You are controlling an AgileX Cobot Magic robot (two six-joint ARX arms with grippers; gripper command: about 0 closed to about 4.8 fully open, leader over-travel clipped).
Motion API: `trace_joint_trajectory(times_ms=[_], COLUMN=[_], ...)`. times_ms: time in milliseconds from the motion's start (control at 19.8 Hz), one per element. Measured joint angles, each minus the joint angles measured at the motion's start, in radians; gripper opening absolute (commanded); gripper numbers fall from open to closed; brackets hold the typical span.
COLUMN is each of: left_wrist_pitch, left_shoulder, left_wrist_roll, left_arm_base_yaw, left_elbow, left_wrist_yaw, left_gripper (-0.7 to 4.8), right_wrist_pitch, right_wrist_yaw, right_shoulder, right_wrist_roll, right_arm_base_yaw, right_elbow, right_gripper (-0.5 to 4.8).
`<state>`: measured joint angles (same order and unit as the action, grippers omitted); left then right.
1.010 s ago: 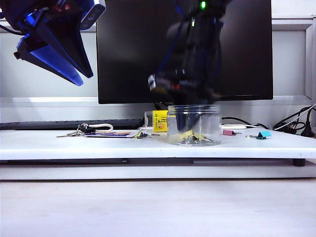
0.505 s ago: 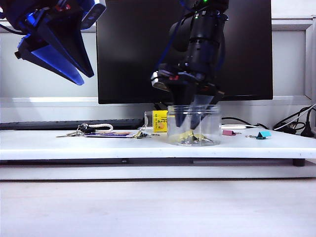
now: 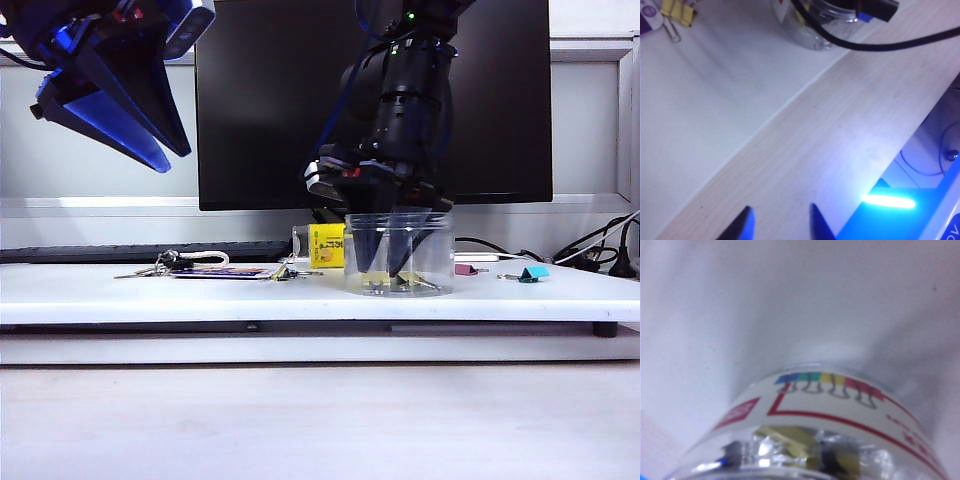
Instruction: Take the clips out of the round transparent plastic box and place them on the table.
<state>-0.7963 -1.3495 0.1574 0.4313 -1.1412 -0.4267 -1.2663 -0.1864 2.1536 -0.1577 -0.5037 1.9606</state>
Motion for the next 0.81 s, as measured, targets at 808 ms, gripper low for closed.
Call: trace_joint_trajectory(times_ms=[808], left_wrist_pitch=[0.012], left_shoulder=[0.0], left_wrist_roll=[0.0], left_arm_base_yaw=[0.0], left_elbow=[0.0], left_wrist_yaw=[0.0], left_gripper=[1.52], right_wrist_pitch=[-0.011], right_wrist_yaw=[0.032], right_shoulder=[0.029], right_wrist_roll=[0.0], right_arm_base_yaw=[-0.004], right_elbow=[0.021], right_gripper=[2.51])
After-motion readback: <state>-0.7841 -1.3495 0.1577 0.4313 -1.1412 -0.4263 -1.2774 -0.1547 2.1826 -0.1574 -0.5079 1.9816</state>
